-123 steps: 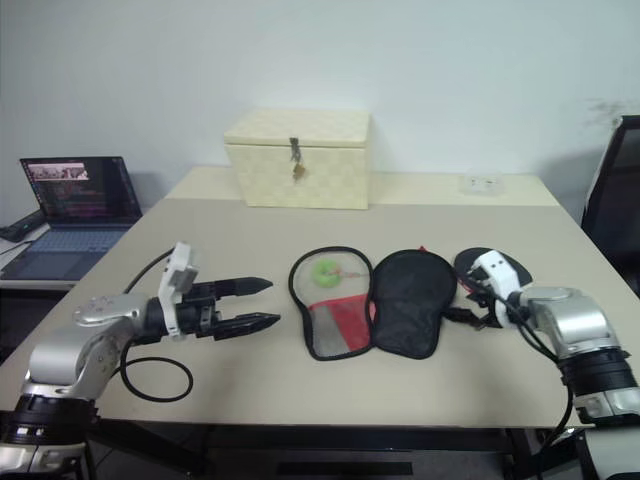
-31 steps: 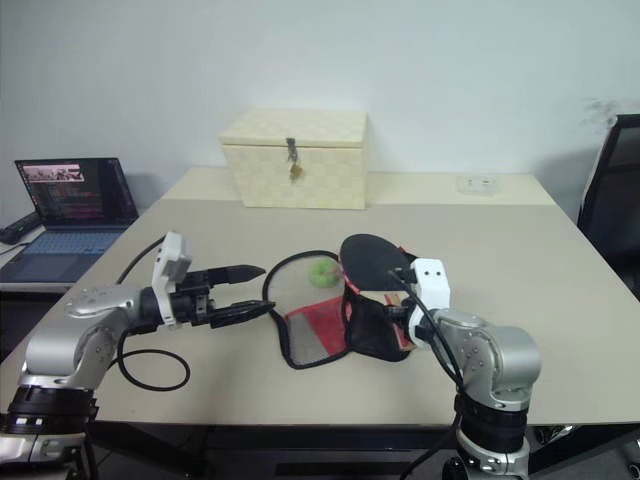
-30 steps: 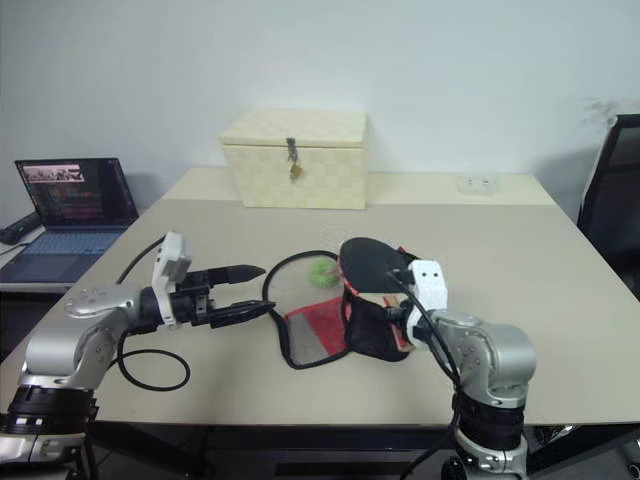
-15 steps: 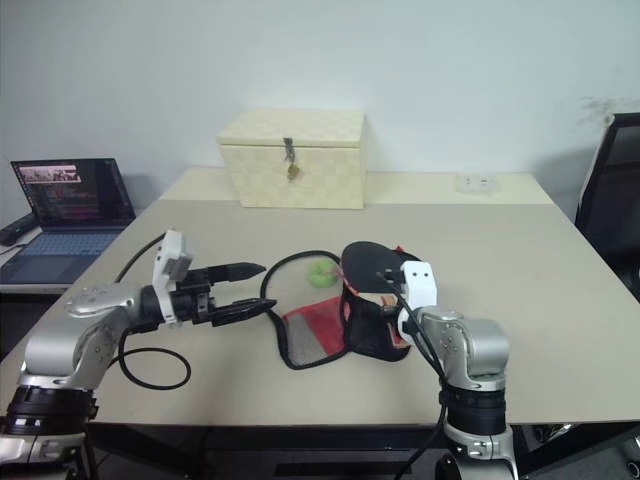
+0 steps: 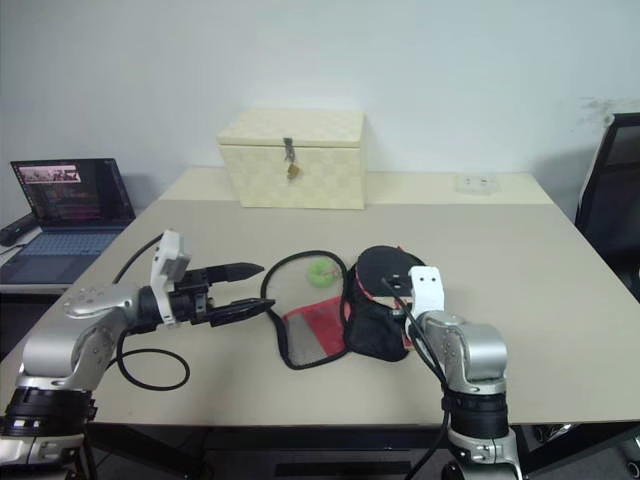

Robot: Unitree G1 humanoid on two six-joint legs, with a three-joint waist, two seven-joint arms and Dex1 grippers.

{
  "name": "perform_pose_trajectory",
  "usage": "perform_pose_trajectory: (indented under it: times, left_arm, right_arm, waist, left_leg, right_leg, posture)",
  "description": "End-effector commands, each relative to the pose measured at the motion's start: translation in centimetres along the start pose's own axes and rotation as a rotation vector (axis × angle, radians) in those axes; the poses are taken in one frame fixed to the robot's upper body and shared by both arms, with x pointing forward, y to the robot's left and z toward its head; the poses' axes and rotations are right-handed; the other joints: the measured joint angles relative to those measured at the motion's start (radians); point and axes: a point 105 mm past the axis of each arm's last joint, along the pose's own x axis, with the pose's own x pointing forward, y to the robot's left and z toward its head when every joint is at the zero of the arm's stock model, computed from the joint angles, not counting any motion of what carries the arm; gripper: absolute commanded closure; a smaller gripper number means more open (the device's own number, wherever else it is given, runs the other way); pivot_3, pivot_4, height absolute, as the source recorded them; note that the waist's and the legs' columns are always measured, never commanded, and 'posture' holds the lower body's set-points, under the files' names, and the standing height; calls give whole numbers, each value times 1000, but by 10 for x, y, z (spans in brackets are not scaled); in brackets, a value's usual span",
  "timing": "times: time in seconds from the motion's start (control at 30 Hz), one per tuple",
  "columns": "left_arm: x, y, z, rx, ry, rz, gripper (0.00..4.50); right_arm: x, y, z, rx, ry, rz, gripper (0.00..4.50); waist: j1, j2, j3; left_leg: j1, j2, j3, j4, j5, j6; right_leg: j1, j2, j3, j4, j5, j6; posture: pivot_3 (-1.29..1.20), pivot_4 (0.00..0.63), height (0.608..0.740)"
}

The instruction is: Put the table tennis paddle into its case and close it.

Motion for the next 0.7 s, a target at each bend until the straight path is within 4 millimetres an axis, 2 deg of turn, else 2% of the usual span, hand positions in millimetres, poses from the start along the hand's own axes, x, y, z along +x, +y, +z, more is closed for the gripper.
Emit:
perform_pose_trajectory:
  times: [0.03,0.27,0.4,0.5,0.7]
  left_arm:
    - [-5,1,12,51,-28,10,0]
    - [-6,0,11,47,-26,8,0]
    - [-9,0,10,42,-20,14,0]
    - [-13,1,7,30,-7,19,0]
    - [-13,3,5,23,3,16,0]
  right_arm:
    - [-6,7,13,-23,-71,26,2476]
    - [-14,20,18,-75,-82,103,100]
    - [-38,10,20,-203,-86,224,100]
    - [-51,-4,15,-250,-55,291,100]
    - [-59,-19,-8,-270,43,350,100]
  waist:
    - [0,0,0]
    - [0,0,0]
    - [4,0,0]
    - [7,0,0]
    - [-1,0,0]
  left_leg:
    - [0,0,0,0,0,0]
    - [0,0,0,0,0,0]
    - [0,0,0,0,0,0]
    - [-1,-1,-1,0,0,0]
    - [0,0,0,0,0,0]
  right_leg:
    - [0,0,0,0,0,0]
    - [0,0,0,0,0,0]
    - [0,0,0,-1,0,0]
    - [0,0,-1,-1,0,0]
    - [0,1,-1,-1,0,0]
  posture:
    - [0,150,740]
    - [0,150,740]
    - [0,150,740]
    - [0,150,740]
    - [0,150,740]
